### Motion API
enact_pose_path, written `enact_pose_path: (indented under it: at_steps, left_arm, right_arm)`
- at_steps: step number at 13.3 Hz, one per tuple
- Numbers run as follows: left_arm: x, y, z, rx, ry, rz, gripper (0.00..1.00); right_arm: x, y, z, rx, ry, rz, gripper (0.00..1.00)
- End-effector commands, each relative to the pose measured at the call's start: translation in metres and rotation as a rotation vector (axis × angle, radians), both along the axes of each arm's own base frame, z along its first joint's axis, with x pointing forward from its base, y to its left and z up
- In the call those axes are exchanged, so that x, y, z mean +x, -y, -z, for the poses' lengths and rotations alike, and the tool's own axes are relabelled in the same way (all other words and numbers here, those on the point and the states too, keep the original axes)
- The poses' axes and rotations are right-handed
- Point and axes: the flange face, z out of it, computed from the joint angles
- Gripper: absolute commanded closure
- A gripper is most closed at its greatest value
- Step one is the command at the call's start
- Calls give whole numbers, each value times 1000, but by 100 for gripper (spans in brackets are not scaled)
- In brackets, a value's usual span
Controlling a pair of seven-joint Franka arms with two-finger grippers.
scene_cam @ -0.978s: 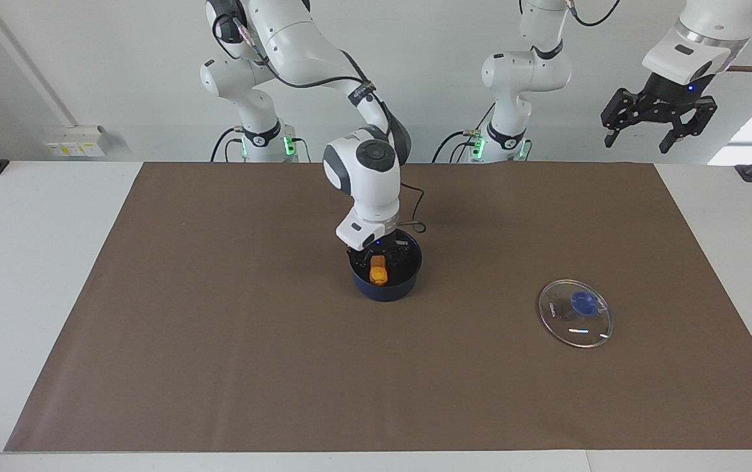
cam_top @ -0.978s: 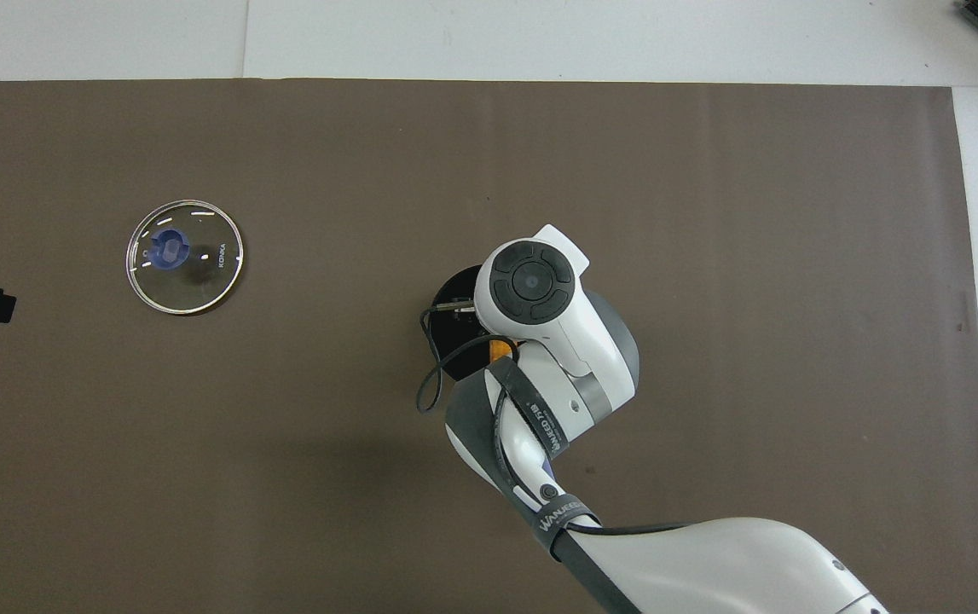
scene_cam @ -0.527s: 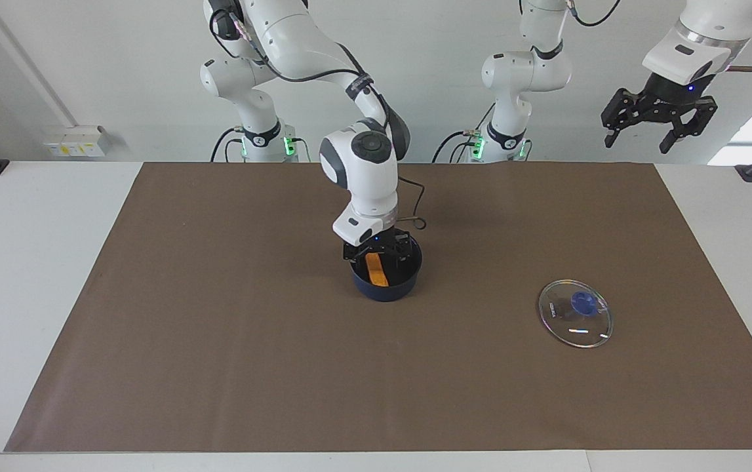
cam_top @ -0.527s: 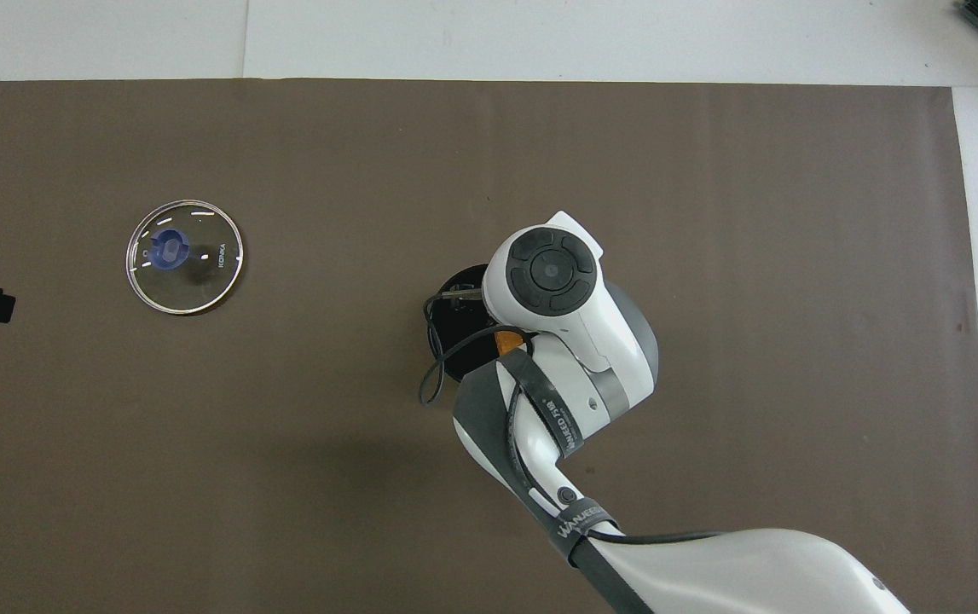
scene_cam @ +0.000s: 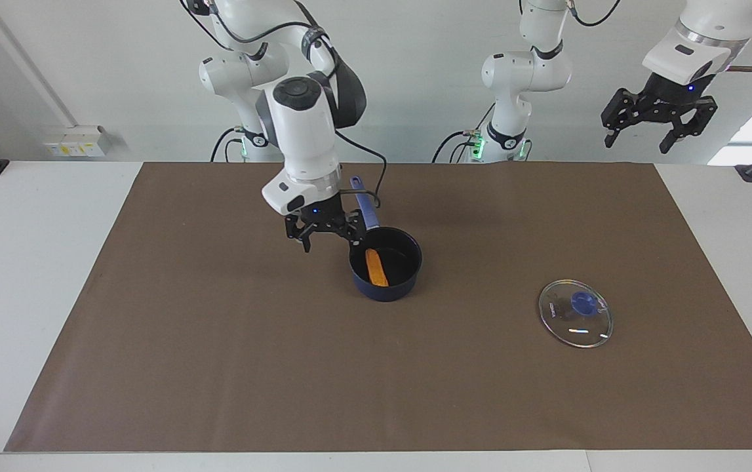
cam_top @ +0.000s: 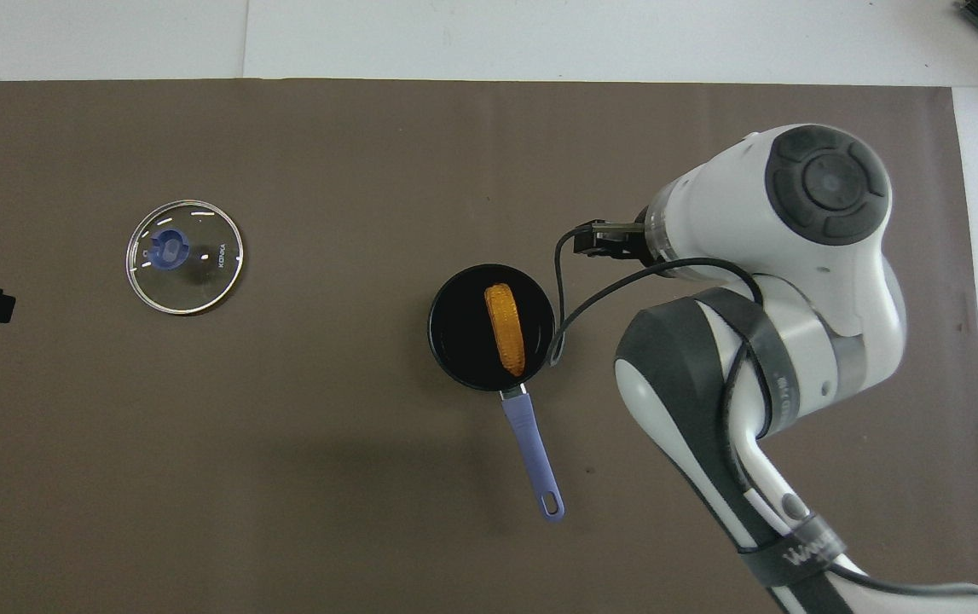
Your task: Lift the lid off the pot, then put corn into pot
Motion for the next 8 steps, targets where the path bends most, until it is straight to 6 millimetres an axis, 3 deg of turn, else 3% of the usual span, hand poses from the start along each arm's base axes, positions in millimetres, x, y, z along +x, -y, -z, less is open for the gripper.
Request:
enact_pose_path:
  at_steps: [1,4,8]
  left_arm:
    - [-7,-1,0,-9,-7,-11,0]
    - [-7,1,0,-9,-8,-8,0]
    - [-7,3,0,-11,-5,-5,0]
  right_arm:
    - [1,58,-24,-15,-1,-43,0]
    - [-4,131,-56,-27,4,-54,0]
    - [-16,194,-91,-22,-68,-84,0]
